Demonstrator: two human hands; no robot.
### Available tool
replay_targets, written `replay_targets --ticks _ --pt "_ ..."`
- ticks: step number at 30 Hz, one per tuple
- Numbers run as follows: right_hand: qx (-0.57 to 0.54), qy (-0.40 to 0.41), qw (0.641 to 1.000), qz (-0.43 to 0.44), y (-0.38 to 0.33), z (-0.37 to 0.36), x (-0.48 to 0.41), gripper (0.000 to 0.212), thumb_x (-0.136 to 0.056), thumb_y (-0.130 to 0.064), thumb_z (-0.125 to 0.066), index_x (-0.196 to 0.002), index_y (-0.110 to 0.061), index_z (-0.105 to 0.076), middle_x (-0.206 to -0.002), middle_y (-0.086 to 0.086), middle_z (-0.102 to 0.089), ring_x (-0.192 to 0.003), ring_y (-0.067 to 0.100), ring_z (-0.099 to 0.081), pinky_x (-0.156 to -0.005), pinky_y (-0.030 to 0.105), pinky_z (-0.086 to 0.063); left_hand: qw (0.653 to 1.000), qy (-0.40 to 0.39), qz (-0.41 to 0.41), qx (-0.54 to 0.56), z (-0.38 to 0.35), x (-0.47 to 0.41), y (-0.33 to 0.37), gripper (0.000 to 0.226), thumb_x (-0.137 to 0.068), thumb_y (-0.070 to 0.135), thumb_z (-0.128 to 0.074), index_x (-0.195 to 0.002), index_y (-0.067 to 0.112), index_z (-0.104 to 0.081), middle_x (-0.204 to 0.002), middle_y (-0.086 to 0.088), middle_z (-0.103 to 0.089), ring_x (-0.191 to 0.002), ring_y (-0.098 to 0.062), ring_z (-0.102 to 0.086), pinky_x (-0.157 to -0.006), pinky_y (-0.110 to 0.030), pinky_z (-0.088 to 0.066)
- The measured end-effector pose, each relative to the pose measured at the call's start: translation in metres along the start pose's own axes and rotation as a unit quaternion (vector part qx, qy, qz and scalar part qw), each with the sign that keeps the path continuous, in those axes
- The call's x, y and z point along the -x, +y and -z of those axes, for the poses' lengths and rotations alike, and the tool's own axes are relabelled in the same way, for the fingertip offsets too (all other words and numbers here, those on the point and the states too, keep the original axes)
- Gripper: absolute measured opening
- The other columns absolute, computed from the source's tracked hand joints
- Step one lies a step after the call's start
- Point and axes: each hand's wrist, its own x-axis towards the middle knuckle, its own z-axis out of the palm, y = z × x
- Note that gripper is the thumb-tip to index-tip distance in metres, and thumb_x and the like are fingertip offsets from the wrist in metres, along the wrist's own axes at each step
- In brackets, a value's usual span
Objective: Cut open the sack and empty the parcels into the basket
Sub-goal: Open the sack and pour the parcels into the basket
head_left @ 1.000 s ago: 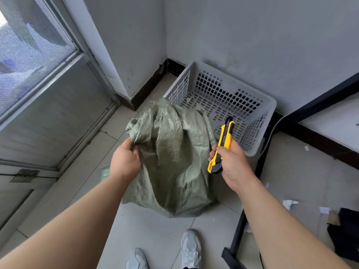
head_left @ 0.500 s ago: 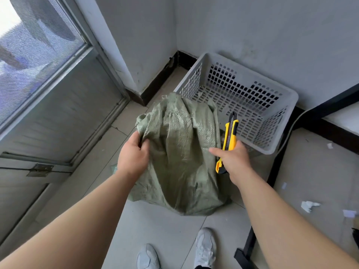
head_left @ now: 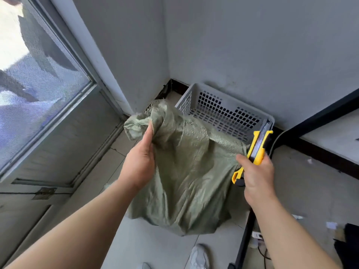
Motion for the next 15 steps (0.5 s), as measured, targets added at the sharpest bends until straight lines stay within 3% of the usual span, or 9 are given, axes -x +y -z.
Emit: replay_targets --ticks 2,5,8,10,12,15 --pt "-0.009 0.013 1.000 0.014 -0.014 0.007 -0.009 0.028 -0.082 -0.001 -0.066 -0.070 -0.024 -0.054 -0.055 -0.013 -0.045 -0.052 0.011 -0.041 -0.058 0.030 -0.040 1.000 -0.005 -0.024 0.000 0.000 -0.015 0.019 0.066 -0.097 0.011 -0.036 -0.148 0.045 -0.010 -0.135 -0.006 -0.057 -0.110 -0.031 -0.059 -0.084 -0.025 -0.039" --pt "-0.021 0.044 0.998 0.032 -0.028 0.019 -0.022 0.027 -0.082 -0.001 -0.065 -0.075 -0.026 -0.057 -0.061 -0.010 -0.048 -0.052 0.010 -0.045 -0.055 0.032 -0.044 0.998 -0.040 -0.038 -0.005 -0.006 -0.038 0.048 0.076 -0.096 0.009 -0.034 -0.140 0.058 0.004 -0.127 -0.005 -0.061 -0.089 -0.024 -0.058 -0.079 -0.025 -0.039" --pt "-0.031 0.079 0.995 0.060 -0.032 0.027 -0.036 0.028 -0.083 0.002 -0.063 -0.078 -0.025 -0.057 -0.065 -0.005 -0.051 -0.041 -0.002 -0.045 -0.041 0.015 -0.042 0.995 -0.079 -0.055 -0.016 -0.019 -0.058 0.064 0.084 -0.095 0.008 -0.032 -0.129 0.068 0.016 -0.122 -0.008 -0.063 -0.084 -0.026 -0.060 -0.078 -0.034 -0.048" --pt "-0.036 0.096 0.992 0.073 -0.031 0.031 -0.047 0.031 -0.083 0.004 -0.063 -0.078 -0.026 -0.057 -0.067 -0.005 -0.053 -0.041 -0.005 -0.046 -0.042 0.007 -0.039 0.992 -0.097 -0.074 -0.026 -0.032 -0.072 0.068 0.089 -0.094 0.006 -0.031 -0.123 0.071 0.022 -0.122 -0.007 -0.062 -0.086 -0.028 -0.061 -0.080 -0.039 -0.051" --pt "-0.032 0.109 0.991 0.074 -0.028 0.031 -0.060 0.032 -0.083 0.004 -0.063 -0.078 -0.027 -0.056 -0.067 -0.006 -0.053 -0.043 -0.007 -0.047 -0.044 0.006 -0.039 0.990 -0.118 -0.077 -0.023 -0.047 -0.090 0.067 0.091 -0.093 0.003 -0.031 -0.126 0.069 0.024 -0.116 0.000 -0.058 -0.088 -0.024 -0.059 -0.080 -0.038 -0.049" --pt "0.001 0.119 0.991 0.061 -0.014 0.026 -0.085 0.029 -0.083 0.001 -0.063 -0.080 -0.027 -0.056 -0.068 -0.006 -0.052 -0.049 -0.001 -0.047 -0.051 0.014 -0.042 0.977 -0.186 -0.068 -0.074 -0.073 -0.117 0.062 0.086 -0.092 0.000 -0.033 -0.143 0.051 0.013 -0.087 0.004 -0.050 -0.079 -0.023 -0.053 -0.080 -0.040 -0.051"
